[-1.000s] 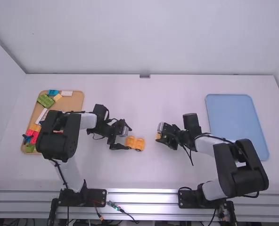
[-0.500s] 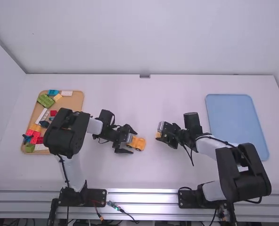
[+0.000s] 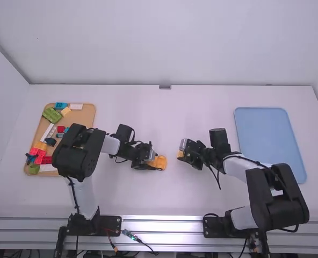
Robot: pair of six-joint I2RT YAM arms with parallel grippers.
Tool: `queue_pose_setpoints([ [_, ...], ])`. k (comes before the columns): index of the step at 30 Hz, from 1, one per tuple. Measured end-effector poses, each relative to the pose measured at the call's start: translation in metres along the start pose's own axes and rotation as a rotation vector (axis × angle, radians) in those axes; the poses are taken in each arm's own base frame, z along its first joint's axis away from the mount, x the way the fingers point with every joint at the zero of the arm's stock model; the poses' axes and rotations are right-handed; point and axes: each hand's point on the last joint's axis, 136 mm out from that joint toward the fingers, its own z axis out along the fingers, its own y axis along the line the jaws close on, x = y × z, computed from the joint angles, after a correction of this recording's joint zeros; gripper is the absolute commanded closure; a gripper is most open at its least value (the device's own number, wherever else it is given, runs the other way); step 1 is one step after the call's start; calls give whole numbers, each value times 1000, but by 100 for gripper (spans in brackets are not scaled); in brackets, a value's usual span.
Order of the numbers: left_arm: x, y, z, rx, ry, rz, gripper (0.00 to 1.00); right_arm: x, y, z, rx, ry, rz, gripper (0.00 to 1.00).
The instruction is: Assemble lego blocks to make yellow taxi
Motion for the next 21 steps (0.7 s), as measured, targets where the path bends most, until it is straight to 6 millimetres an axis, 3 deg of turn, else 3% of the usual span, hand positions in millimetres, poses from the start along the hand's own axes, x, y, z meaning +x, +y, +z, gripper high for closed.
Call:
queue_pose_setpoints([
  [1, 0, 1, 0, -3, -1, 4, 51, 0, 0, 0, 1, 0, 2, 80],
  [4, -1, 9, 0, -32, 0, 11, 53, 0, 0, 0, 1, -1, 7, 80],
  [11, -4, 32, -2, -110, -4, -61, 40, -3, 1, 0, -6, -14, 8, 79],
  [16, -5, 30, 2, -104, 1, -106, 50, -3, 5, 0, -28, -13, 26, 84],
  [21, -8, 30, 11, -105, 28, -82, 59, -19, 8, 8, -53, -29, -35, 87],
])
